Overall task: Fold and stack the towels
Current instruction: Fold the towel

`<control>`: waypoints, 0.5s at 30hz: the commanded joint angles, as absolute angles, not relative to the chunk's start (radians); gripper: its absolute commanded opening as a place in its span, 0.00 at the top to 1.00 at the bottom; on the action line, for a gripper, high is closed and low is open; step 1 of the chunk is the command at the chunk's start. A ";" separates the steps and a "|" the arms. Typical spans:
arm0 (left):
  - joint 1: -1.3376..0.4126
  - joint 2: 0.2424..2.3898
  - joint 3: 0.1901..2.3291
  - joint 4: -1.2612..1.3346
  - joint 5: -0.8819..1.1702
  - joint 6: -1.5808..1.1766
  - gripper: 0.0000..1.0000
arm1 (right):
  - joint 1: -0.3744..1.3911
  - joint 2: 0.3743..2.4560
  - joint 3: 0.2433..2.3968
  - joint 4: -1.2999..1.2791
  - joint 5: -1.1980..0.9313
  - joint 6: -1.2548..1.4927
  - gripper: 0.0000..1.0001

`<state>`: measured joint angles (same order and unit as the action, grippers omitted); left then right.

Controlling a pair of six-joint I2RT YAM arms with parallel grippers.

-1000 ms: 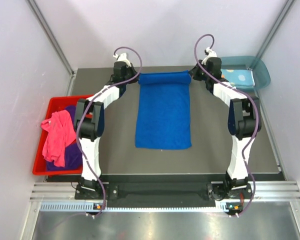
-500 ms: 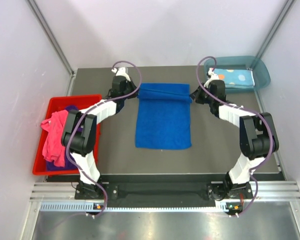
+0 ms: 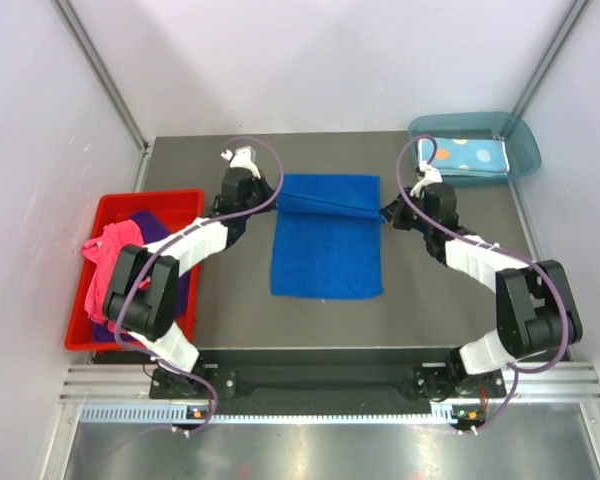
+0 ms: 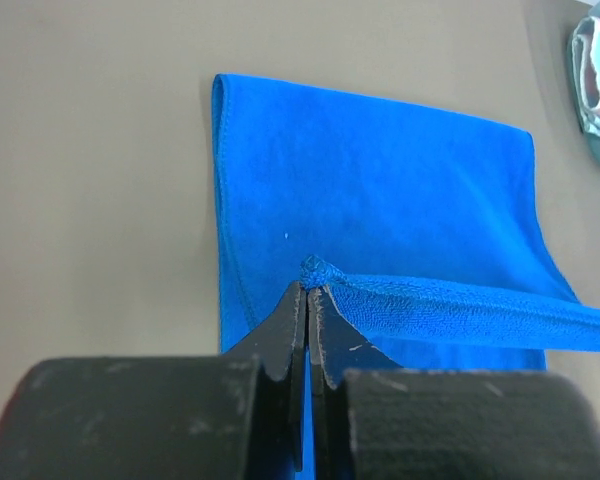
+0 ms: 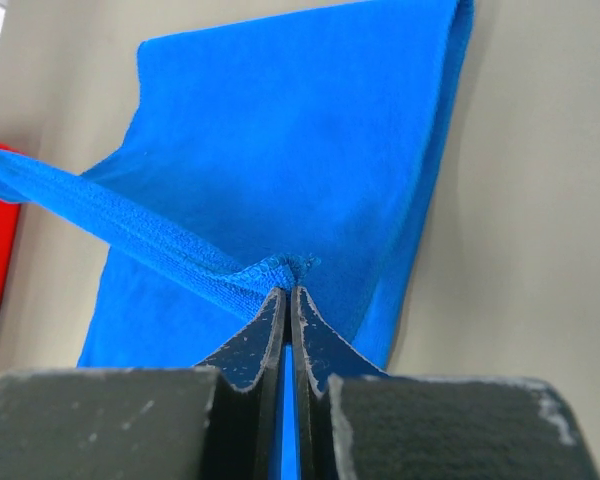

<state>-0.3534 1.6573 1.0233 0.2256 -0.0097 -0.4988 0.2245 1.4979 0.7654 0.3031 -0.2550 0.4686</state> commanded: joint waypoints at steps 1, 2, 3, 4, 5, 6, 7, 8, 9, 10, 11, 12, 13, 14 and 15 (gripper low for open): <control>-0.360 1.577 0.994 0.224 -0.064 -0.483 1.00 | 0.247 1.430 0.733 0.336 -0.232 0.459 1.00; -0.360 1.569 0.979 0.224 -0.064 -0.485 1.00 | 0.253 1.411 0.727 0.331 -0.216 0.454 1.00; -0.362 1.554 0.971 0.224 -0.064 -0.485 1.00 | 0.267 1.404 0.710 0.324 -0.209 0.451 1.00; -0.365 1.549 0.963 0.222 -0.064 -0.488 1.00 | 0.270 1.394 0.703 0.324 -0.204 0.448 1.00; -0.368 1.542 0.950 0.221 -0.066 -0.489 1.00 | 0.271 1.382 0.695 0.322 -0.196 0.446 1.00; -0.373 1.531 0.940 0.221 -0.063 -0.491 1.00 | 0.273 1.376 0.681 0.316 -0.192 0.448 1.00; -0.380 1.523 0.933 0.224 -0.061 -0.495 1.00 | 0.275 1.368 0.675 0.314 -0.192 0.448 1.00; -0.383 1.517 0.914 0.227 -0.063 -0.495 1.00 | 0.276 1.356 0.669 0.313 -0.190 0.448 1.00; -0.391 1.505 0.908 0.227 -0.067 -0.494 1.00 | 0.279 1.347 0.660 0.307 -0.187 0.449 1.00; -0.394 1.499 0.896 0.226 -0.071 -0.495 1.00 | 0.282 1.339 0.654 0.305 -0.186 0.448 1.00; -0.396 1.494 0.890 0.225 -0.069 -0.495 1.00 | 0.284 1.322 0.647 0.302 -0.181 0.446 1.00; -0.402 1.480 0.884 0.225 -0.068 -0.497 1.00 | 0.290 1.312 0.638 0.296 -0.176 0.443 1.00; -0.406 1.476 0.879 0.222 -0.072 -0.494 1.00 | 0.290 1.302 0.635 0.285 -0.170 0.445 1.00; -0.410 1.470 0.871 0.218 -0.074 -0.494 1.00 | 0.293 1.280 0.629 0.279 -0.166 0.440 1.00; -0.414 1.460 0.868 0.216 -0.075 -0.492 1.00 | 0.291 1.270 0.621 0.275 -0.164 0.436 1.00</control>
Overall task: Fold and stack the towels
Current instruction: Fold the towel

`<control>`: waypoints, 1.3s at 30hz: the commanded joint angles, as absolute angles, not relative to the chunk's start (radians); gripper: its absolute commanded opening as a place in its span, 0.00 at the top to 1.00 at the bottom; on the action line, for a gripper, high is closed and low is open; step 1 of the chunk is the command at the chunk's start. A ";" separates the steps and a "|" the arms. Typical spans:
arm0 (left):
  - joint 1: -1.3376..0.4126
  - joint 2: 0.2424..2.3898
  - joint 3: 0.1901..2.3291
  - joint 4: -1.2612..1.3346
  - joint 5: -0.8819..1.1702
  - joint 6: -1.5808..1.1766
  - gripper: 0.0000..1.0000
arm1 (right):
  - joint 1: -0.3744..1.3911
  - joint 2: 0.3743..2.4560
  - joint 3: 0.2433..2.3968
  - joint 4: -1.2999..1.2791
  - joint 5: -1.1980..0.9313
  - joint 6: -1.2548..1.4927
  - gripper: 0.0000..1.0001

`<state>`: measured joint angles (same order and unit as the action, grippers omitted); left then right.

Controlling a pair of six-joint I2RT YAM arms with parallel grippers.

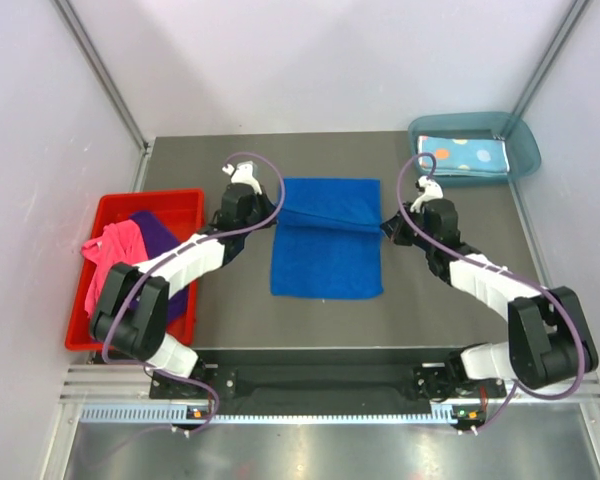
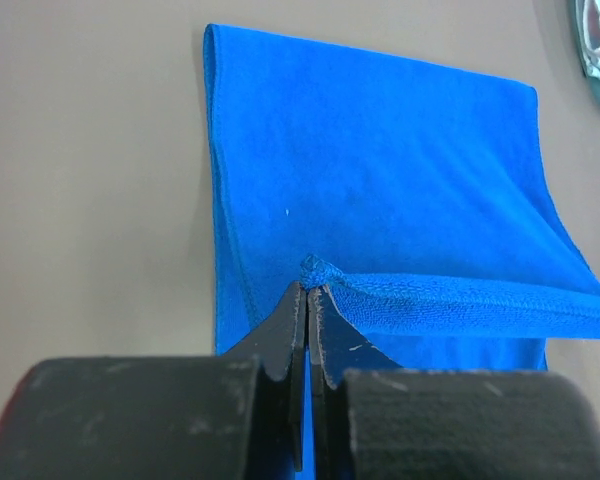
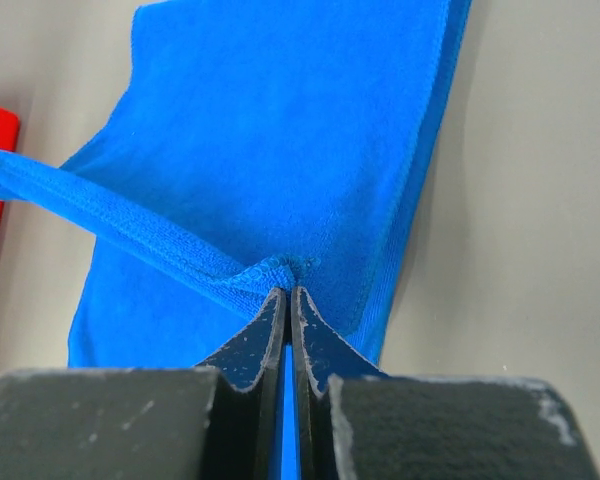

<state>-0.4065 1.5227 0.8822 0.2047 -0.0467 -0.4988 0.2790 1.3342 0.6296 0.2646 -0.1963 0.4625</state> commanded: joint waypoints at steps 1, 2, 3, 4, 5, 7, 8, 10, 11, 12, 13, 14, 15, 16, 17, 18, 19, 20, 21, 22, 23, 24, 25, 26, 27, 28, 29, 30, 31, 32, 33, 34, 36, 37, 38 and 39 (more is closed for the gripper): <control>-0.423 1.456 0.861 0.210 -0.086 -0.491 1.00 | 0.293 1.261 0.617 0.265 -0.166 0.436 1.00; -0.428 1.450 0.856 0.209 -0.090 -0.491 1.00 | 0.296 1.244 0.614 0.262 -0.166 0.436 1.00; -0.433 1.441 0.850 0.209 -0.095 -0.491 1.00 | 0.301 1.236 0.606 0.258 -0.166 0.437 1.00; -0.439 1.434 0.839 0.209 -0.100 -0.491 1.00 | 0.305 1.229 0.601 0.255 -0.164 0.433 1.00; -0.445 1.428 0.835 0.209 -0.104 -0.492 1.00 | 0.310 1.214 0.597 0.246 -0.157 0.433 1.00; -0.456 1.416 0.822 0.198 -0.120 -0.492 1.00 | 0.319 1.189 0.580 0.241 -0.152 0.430 1.00; -0.459 1.413 0.818 0.192 -0.124 -0.491 1.00 | 0.321 1.183 0.568 0.241 -0.152 0.430 1.00; -0.466 1.405 0.802 0.189 -0.129 -0.489 1.00 | 0.328 1.166 0.560 0.236 -0.150 0.428 1.00; -0.471 1.401 0.799 0.184 -0.132 -0.491 1.00 | 0.330 1.163 0.558 0.230 -0.143 0.428 1.00; -0.472 1.393 0.796 0.169 -0.132 -0.491 1.00 | 0.330 1.158 0.552 0.227 -0.143 0.429 1.00; -0.474 1.390 0.790 0.160 -0.132 -0.495 1.00 | 0.331 1.157 0.551 0.224 -0.141 0.431 1.00; -0.477 1.390 0.785 0.155 -0.132 -0.495 1.00 | 0.333 1.151 0.548 0.221 -0.141 0.436 1.00; -0.477 1.382 0.781 0.153 -0.138 -0.497 1.00 | 0.334 1.149 0.546 0.216 -0.141 0.439 1.00; -0.479 1.378 0.767 0.152 -0.140 -0.497 1.00 | 0.336 1.147 0.545 0.212 -0.141 0.439 1.00; -0.477 1.371 0.761 0.152 -0.140 -0.499 1.00 | 0.337 1.144 0.545 0.209 -0.138 0.439 1.00; -0.479 1.361 0.753 0.150 -0.146 -0.499 1.00 | 0.342 1.140 0.540 0.207 -0.138 0.440 1.00; -0.479 1.355 0.744 0.149 -0.146 -0.500 1.00 | 0.342 1.135 0.538 0.203 -0.138 0.439 1.00; -0.477 1.347 0.741 0.147 -0.144 -0.500 1.00 | 0.347 1.132 0.537 0.199 -0.135 0.437 1.00; -0.479 1.344 0.736 0.143 -0.140 -0.500 1.00 | 0.348 1.129 0.538 0.193 -0.132 0.439 1.00; -0.480 1.342 0.732 0.135 -0.141 -0.502 1.00 | 0.350 1.124 0.538 0.184 -0.130 0.440 1.00; -0.482 1.338 0.730 0.130 -0.140 -0.502 1.00 | 0.353 1.117 0.534 0.181 -0.127 0.442 1.00; -0.485 1.336 0.727 0.129 -0.140 -0.503 1.00 | 0.354 1.114 0.531 0.179 -0.127 0.443 1.00; -0.486 1.335 0.718 0.130 -0.140 -0.503 1.00 | 0.356 1.105 0.529 0.176 -0.127 0.443 1.00; -0.489 1.327 0.712 0.130 -0.137 -0.503 1.00 | 0.362 1.094 0.525 0.172 -0.120 0.445 1.00; -0.491 1.325 0.712 0.130 -0.137 -0.503 1.00 | 0.365 1.094 0.523 0.172 -0.120 0.443 1.00; -0.492 1.322 0.709 0.129 -0.133 -0.503 1.00 | 0.367 1.086 0.522 0.163 -0.112 0.443 1.00; -0.495 1.316 0.709 0.123 -0.133 -0.503 1.00 | 0.367 1.083 0.522 0.157 -0.107 0.440 1.00; -0.502 1.313 0.709 0.120 -0.135 -0.502 1.00 | 0.367 1.080 0.522 0.153 -0.104 0.443 1.00; -0.505 1.309 0.709 0.117 -0.138 -0.502 1.00 | 0.367 1.074 0.522 0.149 -0.106 0.445 1.00; -0.508 1.301 0.707 0.112 -0.143 -0.502 1.00 | 0.370 1.069 0.520 0.140 -0.107 0.446 1.00; -0.511 1.296 0.701 0.109 -0.144 -0.502 1.00 | 0.371 1.065 0.520 0.137 -0.106 0.445 1.00; -0.512 1.295 0.696 0.109 -0.144 -0.502 1.00 | 0.371 1.054 0.512 0.132 -0.100 0.446 1.00; -0.515 1.284 0.686 0.106 -0.149 -0.505 1.00 | 0.373 1.049 0.508 0.124 -0.098 0.448 1.00; -0.517 1.282 0.681 0.107 -0.147 -0.506 1.00 | 0.374 1.051 0.508 0.120 -0.100 0.448 1.00; -0.520 1.281 0.678 0.106 -0.150 -0.506 1.00 | 0.377 1.052 0.505 0.117 -0.101 0.451 1.00; -0.519 1.281 0.669 0.107 -0.153 -0.509 1.00 | 0.380 1.052 0.500 0.115 -0.103 0.449 1.00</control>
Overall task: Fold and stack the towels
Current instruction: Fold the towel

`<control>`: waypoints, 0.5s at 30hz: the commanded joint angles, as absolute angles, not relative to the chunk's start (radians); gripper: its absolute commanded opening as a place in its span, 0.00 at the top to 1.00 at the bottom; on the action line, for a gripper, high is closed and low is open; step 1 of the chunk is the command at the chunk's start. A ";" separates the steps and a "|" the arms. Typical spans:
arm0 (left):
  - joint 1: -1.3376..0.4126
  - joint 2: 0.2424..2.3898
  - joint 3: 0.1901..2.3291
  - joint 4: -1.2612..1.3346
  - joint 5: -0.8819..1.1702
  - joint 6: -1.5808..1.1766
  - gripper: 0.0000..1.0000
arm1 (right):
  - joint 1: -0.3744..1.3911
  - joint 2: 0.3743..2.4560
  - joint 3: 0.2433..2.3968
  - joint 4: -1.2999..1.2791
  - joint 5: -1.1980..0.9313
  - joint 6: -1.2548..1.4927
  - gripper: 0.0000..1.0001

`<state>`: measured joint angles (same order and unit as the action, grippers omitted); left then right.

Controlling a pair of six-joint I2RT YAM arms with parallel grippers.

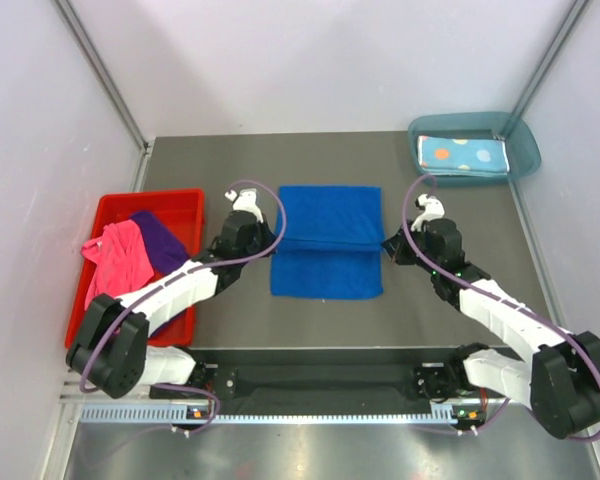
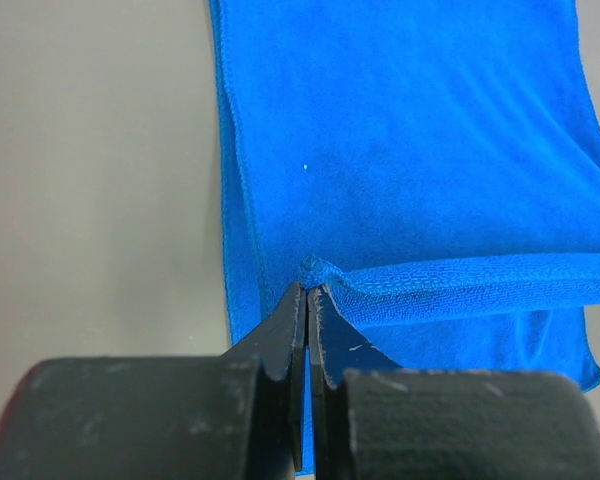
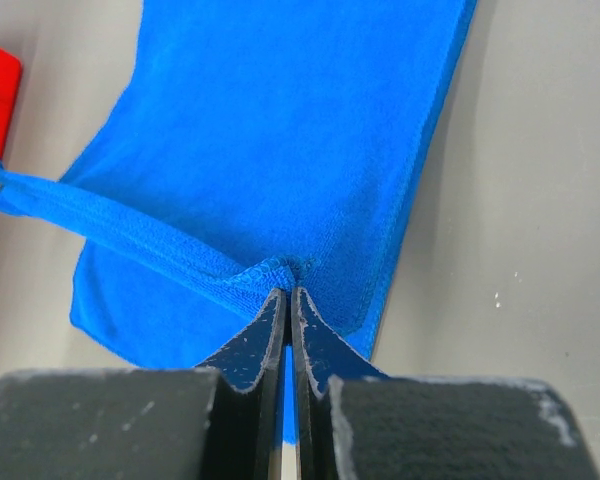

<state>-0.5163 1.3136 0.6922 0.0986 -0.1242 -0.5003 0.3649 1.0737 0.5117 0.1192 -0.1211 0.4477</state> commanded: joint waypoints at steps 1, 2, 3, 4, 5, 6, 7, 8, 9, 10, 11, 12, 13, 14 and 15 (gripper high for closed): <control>-0.522 1.281 0.666 0.106 -0.153 -0.511 1.00 | 0.385 1.054 0.491 0.115 -0.101 0.454 1.00; -0.525 1.284 0.658 0.107 -0.153 -0.514 1.00 | 0.388 1.052 0.486 0.117 -0.100 0.456 1.00; -0.526 1.282 0.655 0.107 -0.155 -0.515 1.00 | 0.391 1.051 0.480 0.117 -0.097 0.457 1.00; -0.529 1.284 0.650 0.109 -0.155 -0.517 1.00 | 0.393 1.054 0.474 0.117 -0.092 0.460 1.00; -0.534 1.282 0.646 0.107 -0.156 -0.518 1.00 | 0.396 1.057 0.471 0.117 -0.091 0.460 1.00; -0.538 1.282 0.634 0.109 -0.156 -0.523 1.00 | 0.397 1.061 0.469 0.115 -0.091 0.462 1.00; -0.541 1.278 0.627 0.113 -0.156 -0.525 1.00 | 0.399 1.065 0.465 0.114 -0.089 0.462 1.00; -0.548 1.278 0.623 0.115 -0.158 -0.526 1.00 | 0.399 1.066 0.463 0.115 -0.087 0.465 1.00; -0.549 1.278 0.614 0.117 -0.161 -0.528 1.00 | 0.400 1.071 0.460 0.117 -0.087 0.466 1.00; -0.551 1.279 0.612 0.118 -0.163 -0.528 1.00 | 0.400 1.074 0.460 0.118 -0.087 0.466 1.00; -0.552 1.281 0.611 0.118 -0.161 -0.528 1.00 | 0.403 1.075 0.462 0.118 -0.086 0.466 1.00; -0.552 1.279 0.609 0.117 -0.163 -0.526 1.00 | 0.402 1.077 0.462 0.117 -0.084 0.466 1.00; -0.552 1.278 0.611 0.115 -0.163 -0.526 1.00 | 0.403 1.075 0.465 0.115 -0.084 0.466 1.00; -0.552 1.276 0.611 0.110 -0.163 -0.525 1.00 | 0.405 1.071 0.466 0.110 -0.084 0.466 1.00; -0.551 1.275 0.609 0.110 -0.161 -0.525 1.00 | 0.405 1.065 0.466 0.107 -0.083 0.466 1.00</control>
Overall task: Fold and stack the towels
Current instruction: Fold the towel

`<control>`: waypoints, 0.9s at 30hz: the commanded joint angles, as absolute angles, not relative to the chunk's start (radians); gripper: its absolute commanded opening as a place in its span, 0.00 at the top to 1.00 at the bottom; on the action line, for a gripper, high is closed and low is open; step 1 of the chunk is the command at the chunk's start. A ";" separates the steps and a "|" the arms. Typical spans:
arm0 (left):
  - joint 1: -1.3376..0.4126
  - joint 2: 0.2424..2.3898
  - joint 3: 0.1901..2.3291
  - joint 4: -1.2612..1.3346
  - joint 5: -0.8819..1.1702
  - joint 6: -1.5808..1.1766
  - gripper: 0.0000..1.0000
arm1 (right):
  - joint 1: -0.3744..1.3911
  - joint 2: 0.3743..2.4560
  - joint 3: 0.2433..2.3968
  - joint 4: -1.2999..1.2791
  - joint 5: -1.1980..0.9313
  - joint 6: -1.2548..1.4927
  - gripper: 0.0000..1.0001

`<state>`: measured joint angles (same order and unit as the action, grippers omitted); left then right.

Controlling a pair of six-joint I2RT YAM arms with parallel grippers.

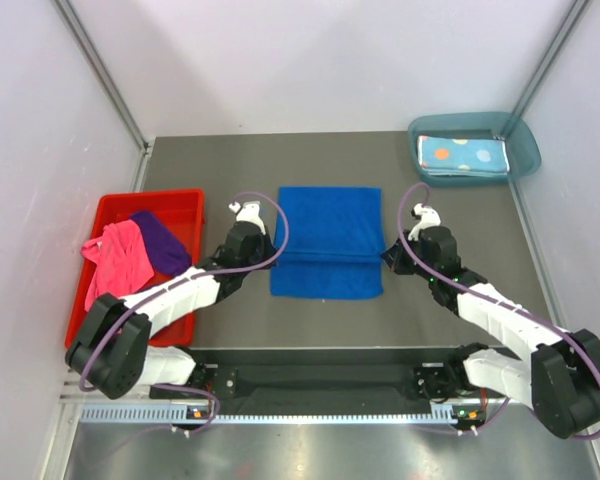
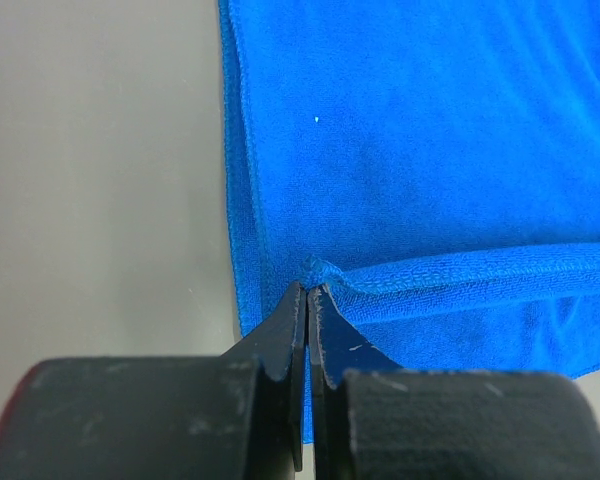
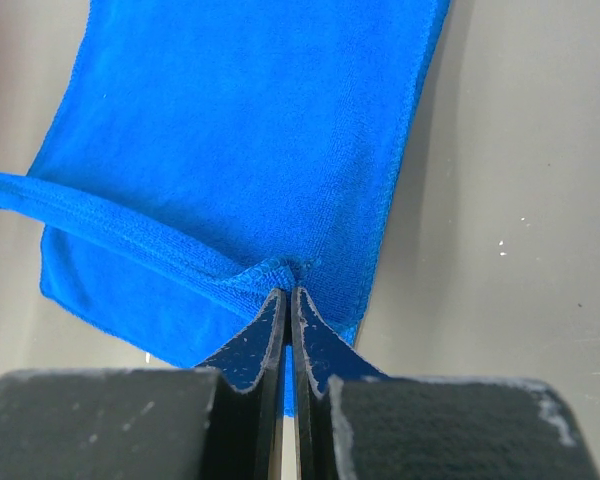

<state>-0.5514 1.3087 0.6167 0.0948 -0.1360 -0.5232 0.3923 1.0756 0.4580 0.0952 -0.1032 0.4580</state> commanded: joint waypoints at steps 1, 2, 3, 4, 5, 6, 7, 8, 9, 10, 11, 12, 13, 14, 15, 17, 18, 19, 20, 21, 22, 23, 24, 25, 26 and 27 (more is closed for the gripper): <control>-0.552 1.270 0.609 0.107 -0.164 -0.523 1.00 | 0.408 1.063 0.471 0.103 -0.083 0.466 1.00; -0.552 1.270 0.607 0.101 -0.167 -0.523 1.00 | 0.408 1.060 0.471 0.095 -0.083 0.468 1.00; -0.552 1.269 0.606 0.098 -0.167 -0.523 1.00 | 0.413 1.057 0.471 0.092 -0.081 0.466 1.00; -0.552 1.266 0.601 0.100 -0.166 -0.523 1.00 | 0.416 1.058 0.466 0.089 -0.077 0.469 1.00; -0.554 1.267 0.598 0.100 -0.163 -0.526 1.00 | 0.419 1.058 0.466 0.087 -0.075 0.469 1.00; -0.554 1.267 0.595 0.098 -0.163 -0.529 1.00 | 0.419 1.066 0.463 0.087 -0.074 0.471 1.00; -0.554 1.269 0.591 0.101 -0.163 -0.532 1.00 | 0.422 1.072 0.460 0.089 -0.072 0.475 1.00; -0.554 1.269 0.583 0.104 -0.160 -0.535 1.00 | 0.425 1.075 0.459 0.089 -0.072 0.479 1.00; -0.554 1.269 0.578 0.107 -0.160 -0.537 1.00 | 0.425 1.081 0.454 0.092 -0.072 0.480 1.00; -0.552 1.270 0.575 0.107 -0.160 -0.538 1.00 | 0.426 1.089 0.450 0.095 -0.074 0.486 1.00; -0.555 1.270 0.568 0.110 -0.160 -0.538 1.00 | 0.429 1.092 0.446 0.098 -0.074 0.486 1.00; -0.554 1.269 0.566 0.107 -0.163 -0.538 1.00 | 0.433 1.095 0.445 0.104 -0.074 0.489 1.00; -0.555 1.267 0.561 0.107 -0.164 -0.538 1.00 | 0.434 1.095 0.440 0.106 -0.072 0.491 1.00; -0.555 1.264 0.560 0.107 -0.164 -0.538 1.00 | 0.442 1.094 0.442 0.106 -0.071 0.492 1.00; -0.555 1.262 0.560 0.104 -0.166 -0.537 1.00 | 0.445 1.100 0.442 0.107 -0.069 0.492 1.00; -0.555 1.266 0.560 0.100 -0.164 -0.537 1.00 | 0.452 1.112 0.446 0.106 -0.064 0.494 1.00; -0.554 1.267 0.558 0.100 -0.164 -0.537 1.00 | 0.456 1.126 0.446 0.106 -0.063 0.495 1.00; -0.555 1.270 0.555 0.101 -0.161 -0.538 1.00 | 0.462 1.129 0.440 0.110 -0.058 0.500 1.00; -0.555 1.272 0.548 0.106 -0.160 -0.543 1.00 | 0.465 1.132 0.436 0.112 -0.057 0.503 1.00; -0.554 1.273 0.543 0.107 -0.158 -0.545 1.00 | 0.466 1.138 0.433 0.115 -0.055 0.506 1.00; -0.557 1.278 0.538 0.110 -0.155 -0.548 1.00 | 0.469 1.141 0.425 0.118 -0.054 0.514 1.00; -0.557 1.282 0.531 0.117 -0.152 -0.552 1.00 | 0.471 1.146 0.422 0.120 -0.054 0.517 1.00; -0.555 1.285 0.526 0.123 -0.147 -0.554 1.00 | 0.469 1.153 0.422 0.120 -0.052 0.515 1.00; -0.558 1.293 0.523 0.126 -0.143 -0.555 1.00 | 0.471 1.158 0.420 0.121 -0.048 0.517 1.00; -0.563 1.296 0.517 0.135 -0.140 -0.560 1.00 | 0.471 1.161 0.420 0.117 -0.045 0.517 1.00; -0.563 1.299 0.514 0.138 -0.138 -0.561 1.00 | 0.471 1.166 0.420 0.117 -0.043 0.520 1.00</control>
<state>-0.5583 1.2945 0.5331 0.0959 -0.1390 -0.5484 0.4587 1.1557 0.4240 0.0826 -0.0715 0.5076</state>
